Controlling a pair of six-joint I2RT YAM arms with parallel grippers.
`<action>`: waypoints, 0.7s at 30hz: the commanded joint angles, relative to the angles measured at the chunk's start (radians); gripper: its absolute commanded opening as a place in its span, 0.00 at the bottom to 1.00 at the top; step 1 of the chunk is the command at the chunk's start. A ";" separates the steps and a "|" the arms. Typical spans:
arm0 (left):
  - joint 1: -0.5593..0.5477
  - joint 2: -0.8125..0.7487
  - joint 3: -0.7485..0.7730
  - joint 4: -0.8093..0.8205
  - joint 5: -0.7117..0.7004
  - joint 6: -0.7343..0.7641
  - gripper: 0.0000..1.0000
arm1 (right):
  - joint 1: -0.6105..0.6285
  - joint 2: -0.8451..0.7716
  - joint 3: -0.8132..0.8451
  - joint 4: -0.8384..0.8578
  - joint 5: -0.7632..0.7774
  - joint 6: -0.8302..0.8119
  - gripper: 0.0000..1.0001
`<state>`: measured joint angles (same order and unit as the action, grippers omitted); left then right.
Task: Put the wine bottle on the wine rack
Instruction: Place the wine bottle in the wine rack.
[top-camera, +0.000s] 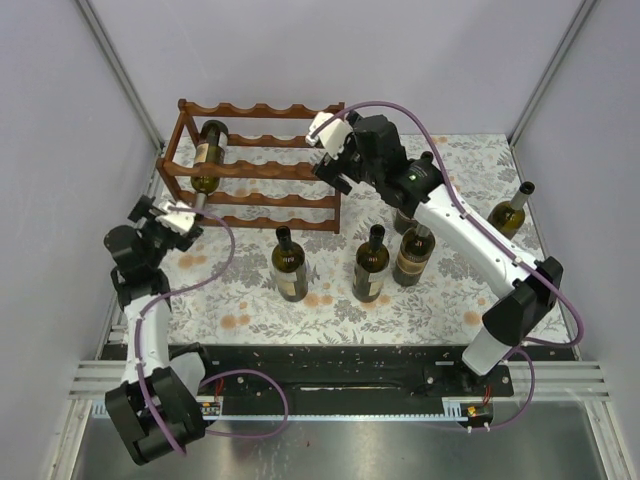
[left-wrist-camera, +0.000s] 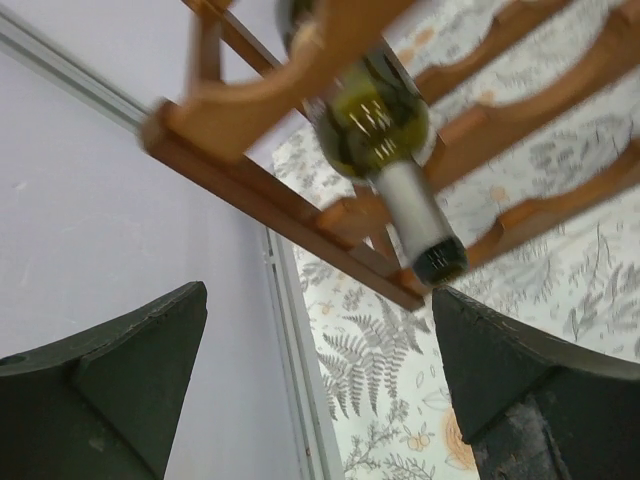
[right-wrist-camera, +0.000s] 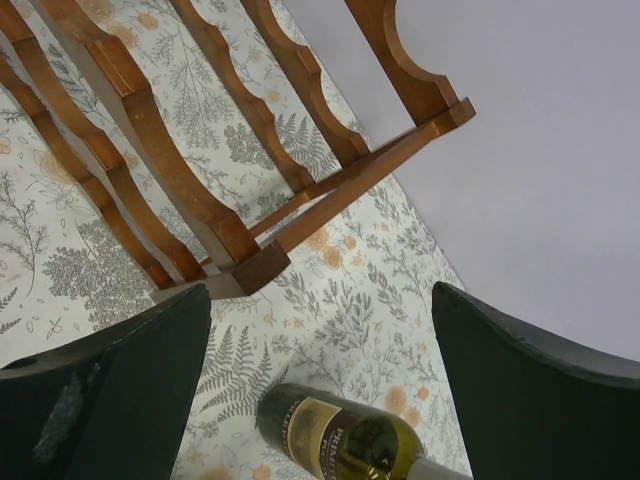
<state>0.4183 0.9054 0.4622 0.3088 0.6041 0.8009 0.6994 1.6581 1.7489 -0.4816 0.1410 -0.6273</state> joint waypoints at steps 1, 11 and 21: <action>0.004 -0.025 0.226 -0.167 -0.026 -0.270 0.99 | -0.014 -0.096 0.034 -0.015 0.055 0.089 1.00; 0.004 -0.010 0.725 -0.641 -0.060 -0.655 0.99 | -0.099 -0.132 0.152 -0.155 0.177 0.235 0.99; -0.013 0.093 1.029 -0.841 0.037 -0.782 0.99 | -0.303 -0.118 0.274 -0.333 0.105 0.348 0.99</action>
<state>0.4122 0.9600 1.4284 -0.4301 0.5846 0.1047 0.4648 1.5551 1.9591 -0.7280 0.2848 -0.3565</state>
